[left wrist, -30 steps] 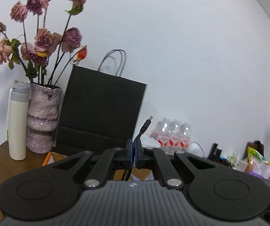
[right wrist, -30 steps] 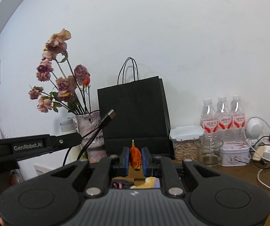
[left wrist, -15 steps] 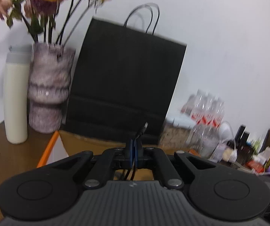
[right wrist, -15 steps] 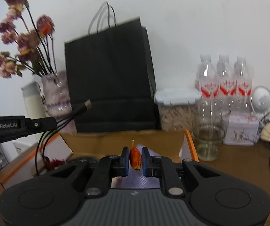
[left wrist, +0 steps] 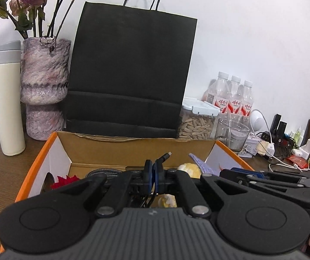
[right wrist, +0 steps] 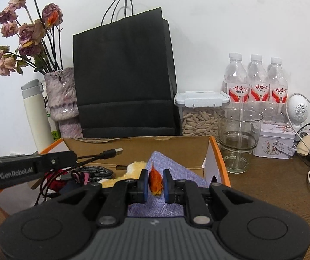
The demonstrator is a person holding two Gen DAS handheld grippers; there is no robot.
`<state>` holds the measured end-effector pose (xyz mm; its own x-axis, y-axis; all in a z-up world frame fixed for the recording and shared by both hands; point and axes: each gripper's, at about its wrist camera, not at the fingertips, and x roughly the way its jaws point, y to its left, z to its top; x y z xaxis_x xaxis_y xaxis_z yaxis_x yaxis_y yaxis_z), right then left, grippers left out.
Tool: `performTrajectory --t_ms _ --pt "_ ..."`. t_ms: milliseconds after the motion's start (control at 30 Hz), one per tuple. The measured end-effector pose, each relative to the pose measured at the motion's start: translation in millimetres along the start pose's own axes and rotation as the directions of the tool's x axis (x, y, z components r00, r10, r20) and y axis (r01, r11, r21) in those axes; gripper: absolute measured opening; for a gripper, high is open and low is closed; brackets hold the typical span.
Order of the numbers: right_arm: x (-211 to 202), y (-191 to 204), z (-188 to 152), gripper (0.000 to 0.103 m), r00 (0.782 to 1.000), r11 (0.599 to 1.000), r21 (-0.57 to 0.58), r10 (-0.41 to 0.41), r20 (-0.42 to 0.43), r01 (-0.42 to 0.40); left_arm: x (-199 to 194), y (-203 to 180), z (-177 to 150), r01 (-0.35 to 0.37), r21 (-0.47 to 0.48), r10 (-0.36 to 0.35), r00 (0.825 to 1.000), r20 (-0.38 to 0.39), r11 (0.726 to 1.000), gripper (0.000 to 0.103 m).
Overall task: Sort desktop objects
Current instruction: 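Carry both items over the box and open both grippers to drop them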
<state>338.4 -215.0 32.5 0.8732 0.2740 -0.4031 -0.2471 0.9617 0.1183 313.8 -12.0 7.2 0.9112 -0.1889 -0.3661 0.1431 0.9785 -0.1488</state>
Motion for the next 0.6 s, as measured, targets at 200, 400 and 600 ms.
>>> performTrajectory --t_ms 200,400,600 --pt "-1 1 0 0.035 1.000 1.000 0.003 -0.007 -0.001 0.007 0 -1 -1 -0.030 0.007 0.030 1.000 -0.008 1.000 0.006" --pt "-5 6 0 0.078 0.999 0.999 -0.017 -0.027 0.019 0.027 -9 3 -1 -0.088 -0.013 0.088 0.996 0.015 0.996 0.068" --pt "-8 13 -1 0.098 0.999 0.999 -0.039 -0.023 0.027 0.024 -22 1 2 -0.131 -0.003 0.131 0.989 0.073 0.991 0.103"
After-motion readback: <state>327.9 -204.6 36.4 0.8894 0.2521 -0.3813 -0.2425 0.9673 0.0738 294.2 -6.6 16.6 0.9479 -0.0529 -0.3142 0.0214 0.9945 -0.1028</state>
